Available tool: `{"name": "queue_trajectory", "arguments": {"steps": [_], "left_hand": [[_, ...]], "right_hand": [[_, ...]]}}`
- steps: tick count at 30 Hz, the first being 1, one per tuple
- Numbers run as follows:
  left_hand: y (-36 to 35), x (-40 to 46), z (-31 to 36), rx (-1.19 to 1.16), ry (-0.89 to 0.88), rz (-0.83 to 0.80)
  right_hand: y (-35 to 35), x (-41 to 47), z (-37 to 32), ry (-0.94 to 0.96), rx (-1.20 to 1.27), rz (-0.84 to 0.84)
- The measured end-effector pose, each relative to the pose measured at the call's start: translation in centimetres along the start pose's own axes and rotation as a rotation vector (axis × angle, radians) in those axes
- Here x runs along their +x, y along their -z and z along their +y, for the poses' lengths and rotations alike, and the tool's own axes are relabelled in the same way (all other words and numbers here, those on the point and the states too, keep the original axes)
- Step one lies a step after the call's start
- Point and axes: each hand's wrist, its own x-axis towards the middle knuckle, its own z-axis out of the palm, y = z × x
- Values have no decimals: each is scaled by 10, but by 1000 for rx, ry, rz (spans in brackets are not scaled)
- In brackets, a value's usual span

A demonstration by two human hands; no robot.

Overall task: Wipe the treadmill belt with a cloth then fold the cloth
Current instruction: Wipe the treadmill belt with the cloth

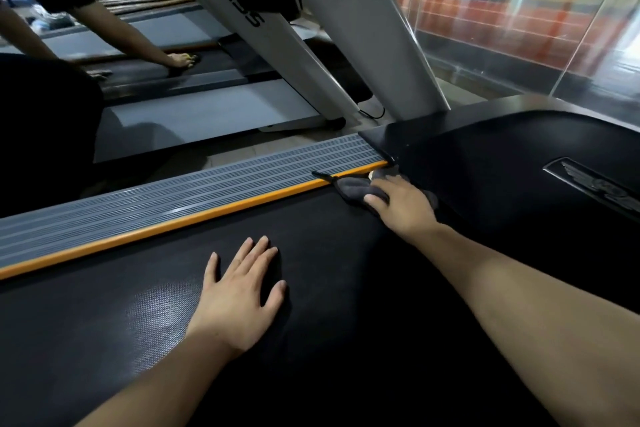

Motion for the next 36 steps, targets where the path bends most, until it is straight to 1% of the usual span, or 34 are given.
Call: {"name": "queue_trajectory", "arguments": {"steps": [1, 4, 6, 7, 10, 12, 13, 15, 19, 20, 22, 24, 27, 28, 30, 31, 33, 34, 36], "left_hand": [[0, 0, 0, -8, 1, 0], [1, 1, -1, -11, 3, -7], [2, 1, 0, -10, 2, -7], [2, 1, 1, -5, 3, -7], [2, 0, 1, 5, 6, -7], [2, 2, 0, 5, 8, -16], [1, 2, 0, 9, 5, -21], [1, 1, 0, 5, 1, -8], [1, 0, 0, 7, 3, -3], [1, 1, 1, 7, 3, -1], [0, 1, 2, 9, 7, -6], [-1, 1, 1, 15, 8, -7], [-1, 2, 0, 27, 17, -7], [-1, 3, 1, 39, 20, -7], [-2, 2, 0, 46, 10, 3], [-1, 2, -1, 32, 6, 15], [-2, 2, -2, 9, 4, 18], [-3, 2, -2, 8, 4, 17], [-3, 2, -2, 7, 5, 17]], "right_hand": [[2, 0, -4, 1, 3, 5], [9, -4, -21, -93, 87, 23], [6, -13, -40, -97, 133, 13], [1, -20, -54, -59, 155, -4], [-21, -44, -101, 137, 235, -44], [-28, -48, -108, 227, 238, -45], [-25, -45, -100, 234, 215, -63], [-13, -33, -74, 176, 116, -80], [6, -15, -3, -66, 2, 85], [6, -14, 2, -99, -21, 93], [2, -16, -14, -136, -28, 84], [-10, -28, -49, -96, 9, 71], [-40, -66, -109, 120, 111, 35], [-46, -73, -118, 191, 153, 25], [-39, -69, -108, 247, 168, 1], [-30, -62, -93, 222, 118, -20], [-6, -46, -45, 67, 26, -8], [11, -38, -19, -16, -11, 37], [31, -34, 11, -96, -58, 69]]}}
